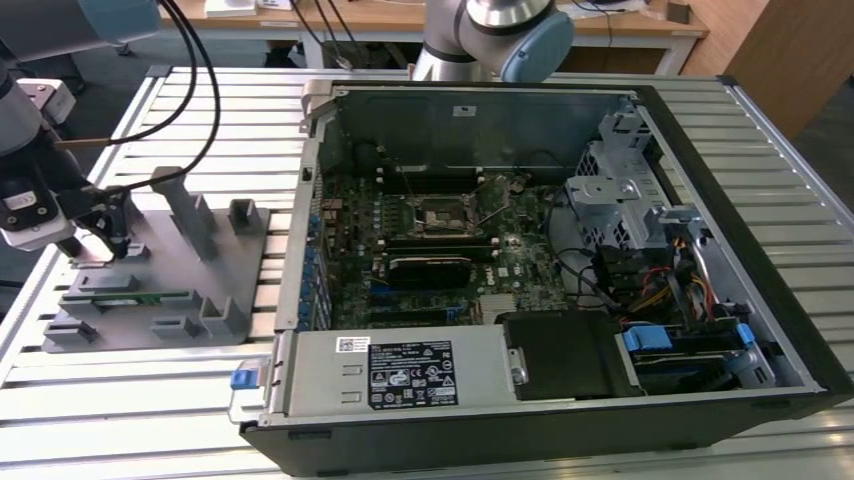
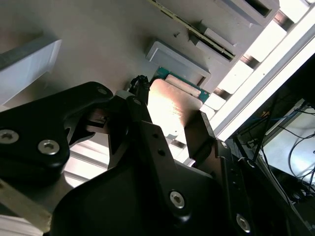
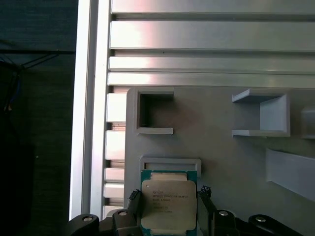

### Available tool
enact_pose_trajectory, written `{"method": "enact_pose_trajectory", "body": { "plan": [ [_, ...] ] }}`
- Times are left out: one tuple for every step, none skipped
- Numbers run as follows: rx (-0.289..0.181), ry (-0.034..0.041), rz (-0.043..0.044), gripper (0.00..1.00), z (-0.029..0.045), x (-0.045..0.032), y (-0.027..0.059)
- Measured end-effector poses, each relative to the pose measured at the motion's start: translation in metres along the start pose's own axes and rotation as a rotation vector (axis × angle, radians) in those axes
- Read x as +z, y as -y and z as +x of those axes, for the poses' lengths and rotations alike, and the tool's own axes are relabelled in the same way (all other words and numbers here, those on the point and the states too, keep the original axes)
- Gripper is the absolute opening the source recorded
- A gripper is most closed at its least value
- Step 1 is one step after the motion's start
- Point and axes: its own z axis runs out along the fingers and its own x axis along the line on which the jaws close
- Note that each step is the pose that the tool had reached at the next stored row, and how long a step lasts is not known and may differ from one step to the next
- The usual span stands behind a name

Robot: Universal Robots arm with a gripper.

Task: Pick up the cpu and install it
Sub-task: 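Pick up the cpu and move it towards the insertion slot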

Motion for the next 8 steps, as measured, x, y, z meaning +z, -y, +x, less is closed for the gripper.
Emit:
{"method": "enact_pose_trajectory", "body": {
  "plan": [
    [0.0,-0.0001,0.0,0.54,0.0,-0.0004,0.0],
    [0.0,-0.0001,0.0,0.54,0.0001,-0.0008,0.0],
    [0.0,0.0001,-0.0001,0.54,0.0001,-0.001,0.0],
    [0.0,0.0001,0.0,0.54,0.0,-0.0013,-0.0001],
    [0.0,0.0001,-0.0001,0.54,0.0001,-0.0017,-0.0001],
    [0.0,0.0,0.0,0.54,0.0001,-0.002,-0.0001],
    [0.0,0.0001,0.0,0.54,0.0001,-0.0024,-0.0001],
    [0.0,0.0001,0.0,0.54,0.0001,-0.0027,-0.0001]
  ]
}}
